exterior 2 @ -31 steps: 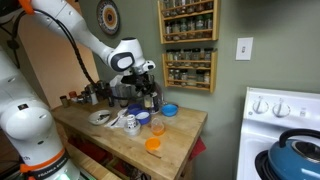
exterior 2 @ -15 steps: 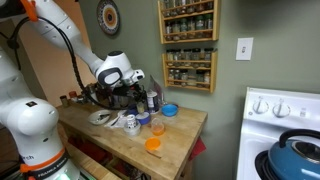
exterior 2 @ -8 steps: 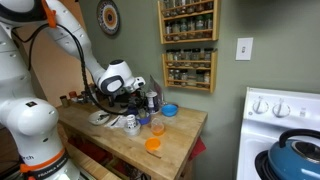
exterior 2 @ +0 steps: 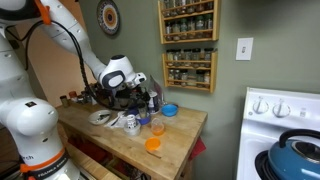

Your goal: Put the spice bottle in the blue cup

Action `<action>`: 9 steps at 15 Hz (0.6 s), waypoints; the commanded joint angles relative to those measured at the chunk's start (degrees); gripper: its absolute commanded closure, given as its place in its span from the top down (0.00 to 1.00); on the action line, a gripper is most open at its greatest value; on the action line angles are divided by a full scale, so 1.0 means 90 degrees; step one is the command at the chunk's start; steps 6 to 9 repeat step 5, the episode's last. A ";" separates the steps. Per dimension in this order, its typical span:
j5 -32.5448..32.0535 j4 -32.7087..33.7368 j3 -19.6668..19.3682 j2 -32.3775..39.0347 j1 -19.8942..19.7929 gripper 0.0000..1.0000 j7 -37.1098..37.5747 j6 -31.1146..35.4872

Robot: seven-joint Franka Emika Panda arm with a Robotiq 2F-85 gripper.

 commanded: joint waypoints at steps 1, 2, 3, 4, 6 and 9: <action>-0.0097 0.0163 -0.0160 -0.0755 -0.0308 1.00 0.0141 -0.0981; -0.0134 0.0233 -0.0241 -0.0890 -0.0425 1.00 0.0081 -0.1238; -0.0710 0.0297 -0.0277 -0.0922 -0.0720 1.00 0.0329 -0.1564; -0.1063 0.0325 -0.0349 -0.1002 -0.0909 1.00 0.0180 -0.1868; -0.0684 0.0303 -0.0798 -0.1245 -0.0643 1.00 -0.0861 -0.2508; -0.0684 0.0303 -0.0798 -0.1245 -0.0643 1.00 -0.0861 -0.2508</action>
